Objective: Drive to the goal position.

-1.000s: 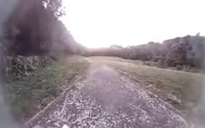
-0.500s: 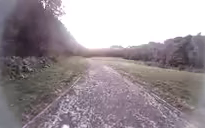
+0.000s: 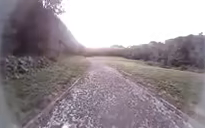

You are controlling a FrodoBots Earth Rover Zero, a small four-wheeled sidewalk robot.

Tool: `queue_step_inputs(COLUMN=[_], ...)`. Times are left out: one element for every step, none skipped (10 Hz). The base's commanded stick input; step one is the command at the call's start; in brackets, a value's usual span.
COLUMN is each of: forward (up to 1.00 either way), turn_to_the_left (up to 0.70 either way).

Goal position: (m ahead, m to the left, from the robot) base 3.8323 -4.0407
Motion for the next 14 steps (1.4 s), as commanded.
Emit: queue_step_inputs(forward=[0.5, 0.5, 0.5, 0.5, 0.5, 0.5, 0.5, 0.5, 0.5, 0.5, 0.5, 0.5, 0.5, 0.5], turn_to_the_left=[0.0, 0.0, 0.0, 0.0, 0.0, 0.0, 0.0, 0.0, 0.0, 0.0, 0.0, 0.0, 0.0, 0.0])
